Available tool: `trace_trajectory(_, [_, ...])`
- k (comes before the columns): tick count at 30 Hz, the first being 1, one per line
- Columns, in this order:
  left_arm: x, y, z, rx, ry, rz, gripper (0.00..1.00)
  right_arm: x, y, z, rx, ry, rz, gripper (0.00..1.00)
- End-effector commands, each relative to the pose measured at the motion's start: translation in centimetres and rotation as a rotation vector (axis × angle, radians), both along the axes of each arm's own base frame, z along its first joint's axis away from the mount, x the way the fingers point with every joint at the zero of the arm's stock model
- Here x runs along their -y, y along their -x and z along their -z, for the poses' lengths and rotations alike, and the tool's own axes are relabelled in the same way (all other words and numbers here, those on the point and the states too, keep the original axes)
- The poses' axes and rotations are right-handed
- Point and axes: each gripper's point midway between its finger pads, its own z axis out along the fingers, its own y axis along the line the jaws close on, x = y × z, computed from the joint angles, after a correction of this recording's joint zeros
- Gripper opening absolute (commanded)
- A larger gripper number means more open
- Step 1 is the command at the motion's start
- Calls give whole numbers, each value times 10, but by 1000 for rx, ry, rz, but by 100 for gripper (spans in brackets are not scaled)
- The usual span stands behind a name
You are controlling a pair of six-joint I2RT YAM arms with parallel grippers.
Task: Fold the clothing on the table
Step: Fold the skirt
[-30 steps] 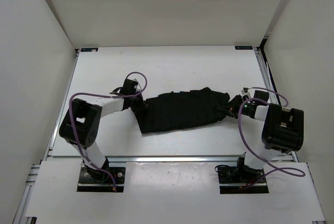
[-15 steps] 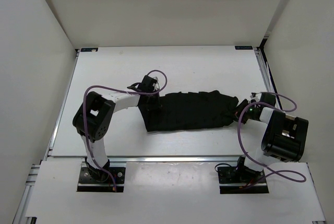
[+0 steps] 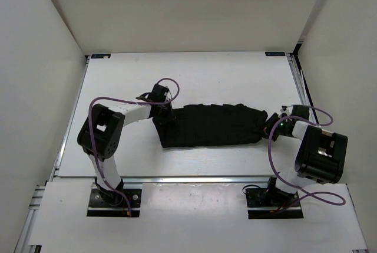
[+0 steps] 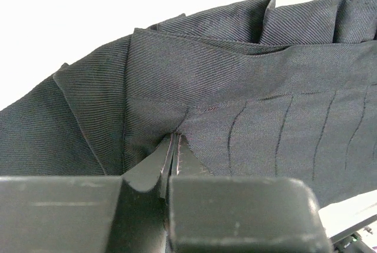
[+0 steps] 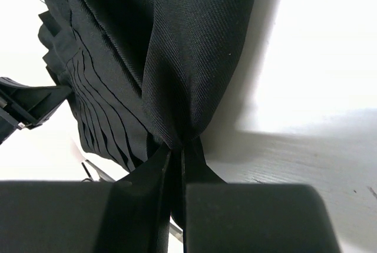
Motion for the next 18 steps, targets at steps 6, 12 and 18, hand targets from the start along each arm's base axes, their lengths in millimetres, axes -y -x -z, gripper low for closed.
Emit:
trace_trajectory(6, [-37,26,27,-89,-161,-24,0,18,-31,-34,113,55,45,0])
trace_trajectory(12, [-28,26,24,-87,-127,-2,0,-38,-66,-117,325,13,-201,0])
trace_trajectory(18, [-27,23,24,-75,-125,6,0,-136,-59,-167,442,-78,-520,0])
